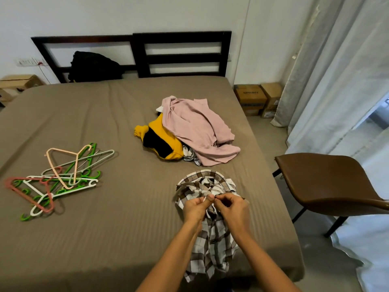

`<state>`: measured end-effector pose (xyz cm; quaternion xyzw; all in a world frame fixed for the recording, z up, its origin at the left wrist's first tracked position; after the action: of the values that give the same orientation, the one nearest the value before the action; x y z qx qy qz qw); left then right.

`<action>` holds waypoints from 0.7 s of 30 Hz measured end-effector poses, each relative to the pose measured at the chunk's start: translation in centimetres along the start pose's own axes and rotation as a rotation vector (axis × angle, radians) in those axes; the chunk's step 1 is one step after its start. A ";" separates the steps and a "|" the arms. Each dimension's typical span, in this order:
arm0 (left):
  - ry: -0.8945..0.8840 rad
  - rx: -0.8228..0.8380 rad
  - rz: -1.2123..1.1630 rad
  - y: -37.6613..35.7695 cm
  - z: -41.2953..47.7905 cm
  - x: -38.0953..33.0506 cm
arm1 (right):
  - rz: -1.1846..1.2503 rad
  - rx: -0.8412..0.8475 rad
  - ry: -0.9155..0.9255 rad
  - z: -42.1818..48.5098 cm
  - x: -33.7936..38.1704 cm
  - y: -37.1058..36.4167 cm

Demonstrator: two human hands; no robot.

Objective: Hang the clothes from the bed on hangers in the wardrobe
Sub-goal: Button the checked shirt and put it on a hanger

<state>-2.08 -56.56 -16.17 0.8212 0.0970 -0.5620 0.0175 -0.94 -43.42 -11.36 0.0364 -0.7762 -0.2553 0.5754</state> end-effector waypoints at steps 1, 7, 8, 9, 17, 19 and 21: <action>-0.039 -0.013 0.053 0.1 0.0 -0.2 | -0.038 -0.016 0.018 0.0 0.0 0.0; -0.176 -0.008 0.365 -0.5 0.3 -1.2 | -0.206 -0.108 0.112 0.0 -0.1 -0.5; -0.170 -0.002 0.354 -0.7 0.4 -1.0 | -0.125 -0.091 0.064 0.1 -0.1 -0.4; -0.163 0.012 0.342 -0.8 0.4 -0.9 | -0.010 -0.045 -0.031 0.5 -0.5 -0.4; -0.101 0.302 0.025 -0.8 -0.1 0.0 | 0.516 0.609 -0.985 1.2 -3.6 -2.4; -0.135 0.385 0.079 -0.6 -0.2 0.1 | 0.527 0.604 -1.014 1.3 -3.4 -2.6; -0.108 0.448 0.123 -0.5 -0.4 0.5 | 0.533 0.596 -0.994 1.5 -3.0 -3.2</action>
<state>-1.59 -55.97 -16.48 0.7776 -0.0815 -0.6106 -0.1256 -2.09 -44.60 -15.75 -0.1225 -0.9705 0.1370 0.1558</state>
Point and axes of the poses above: each hand's wrist, its own z-axis towards the middle knuckle, its own y-axis out of the back of the hand, x = y × z, the point moved 6 cm from there along z, towards the middle knuckle, and after that the axes turned 14 degrees about -y, right-handed, at the moved point
